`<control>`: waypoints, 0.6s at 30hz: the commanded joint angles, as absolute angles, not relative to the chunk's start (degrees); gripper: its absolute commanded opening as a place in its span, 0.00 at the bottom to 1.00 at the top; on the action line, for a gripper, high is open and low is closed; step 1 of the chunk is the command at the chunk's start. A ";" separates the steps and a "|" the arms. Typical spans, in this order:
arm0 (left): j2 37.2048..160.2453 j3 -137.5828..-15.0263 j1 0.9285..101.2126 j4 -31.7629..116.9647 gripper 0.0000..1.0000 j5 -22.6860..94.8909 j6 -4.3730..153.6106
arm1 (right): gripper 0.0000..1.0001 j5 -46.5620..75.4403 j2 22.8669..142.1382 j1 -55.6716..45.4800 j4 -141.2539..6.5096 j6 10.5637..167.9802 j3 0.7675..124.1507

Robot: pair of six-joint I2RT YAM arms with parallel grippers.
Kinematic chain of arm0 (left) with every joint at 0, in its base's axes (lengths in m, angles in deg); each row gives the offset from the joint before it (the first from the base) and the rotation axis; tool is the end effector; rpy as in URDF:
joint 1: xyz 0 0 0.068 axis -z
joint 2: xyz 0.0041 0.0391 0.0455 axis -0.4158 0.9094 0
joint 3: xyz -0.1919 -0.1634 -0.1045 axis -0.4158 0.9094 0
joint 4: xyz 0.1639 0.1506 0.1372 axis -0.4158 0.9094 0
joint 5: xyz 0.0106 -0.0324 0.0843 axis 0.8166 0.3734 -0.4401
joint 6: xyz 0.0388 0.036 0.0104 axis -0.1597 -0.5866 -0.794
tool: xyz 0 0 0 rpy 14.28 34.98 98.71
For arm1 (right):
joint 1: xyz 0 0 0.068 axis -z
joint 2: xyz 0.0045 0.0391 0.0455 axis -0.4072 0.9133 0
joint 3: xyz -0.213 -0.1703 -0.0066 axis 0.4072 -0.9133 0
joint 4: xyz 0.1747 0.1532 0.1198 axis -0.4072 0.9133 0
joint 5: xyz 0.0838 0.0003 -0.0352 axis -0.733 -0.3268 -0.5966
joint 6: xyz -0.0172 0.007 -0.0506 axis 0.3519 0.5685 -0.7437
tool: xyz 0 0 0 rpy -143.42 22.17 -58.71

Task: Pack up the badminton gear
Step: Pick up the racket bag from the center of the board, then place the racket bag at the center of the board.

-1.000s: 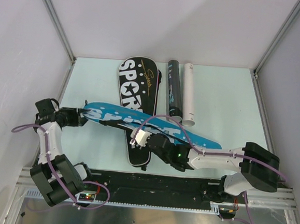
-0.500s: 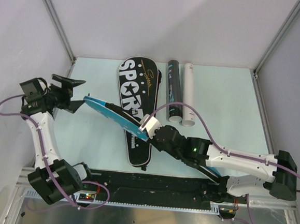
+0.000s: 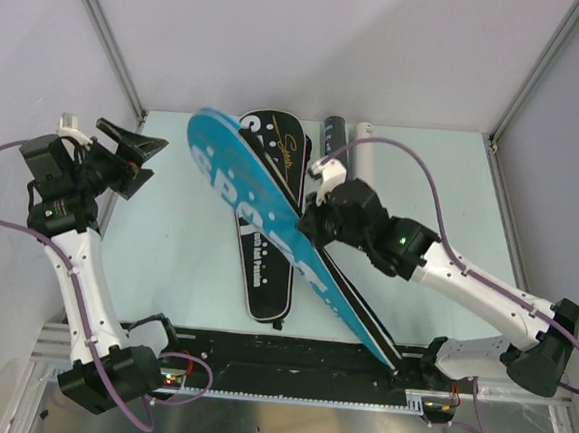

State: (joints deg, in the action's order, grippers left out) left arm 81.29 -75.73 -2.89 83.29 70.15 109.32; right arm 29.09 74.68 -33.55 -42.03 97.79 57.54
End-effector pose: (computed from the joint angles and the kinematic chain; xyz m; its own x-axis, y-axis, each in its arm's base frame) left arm 0.1840 0.0686 0.4111 -0.4036 -0.8122 -0.4213 -0.1322 0.5074 -0.8515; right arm 0.1577 0.2403 0.3632 -0.4529 -0.2236 -0.8631 -0.6850 0.7069 0.1762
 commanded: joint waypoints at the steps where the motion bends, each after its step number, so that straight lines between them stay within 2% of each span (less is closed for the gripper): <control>1: 81.54 -81.80 -0.95 82.11 1.00 70.84 104.69 | 0.00 21.57 76.77 -28.89 -51.59 106.43 65.75; 5: 81.83 -85.94 1.87 82.01 1.00 71.35 102.39 | 0.00 14.75 82.12 -25.69 -54.05 110.78 72.07; 10: 79.71 -85.61 3.00 81.95 0.99 67.55 99.51 | 0.00 7.05 87.99 -22.23 -66.81 121.19 74.42; 11: 72.39 -85.52 3.42 81.87 0.99 66.81 98.76 | 0.00 6.39 89.71 -21.77 -68.93 123.49 75.01; 13: 77.55 -85.24 4.12 81.70 0.99 65.80 97.66 | 0.00 5.33 93.10 -20.91 -73.68 127.81 76.02; 18: 79.35 -82.51 4.77 80.66 0.98 62.90 96.42 | 0.00 1.82 104.67 -19.51 -83.12 138.10 80.15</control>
State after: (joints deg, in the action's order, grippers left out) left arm 77.69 -84.19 4.26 82.40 66.52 99.77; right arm 7.34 99.02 -20.41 -64.96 125.90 73.76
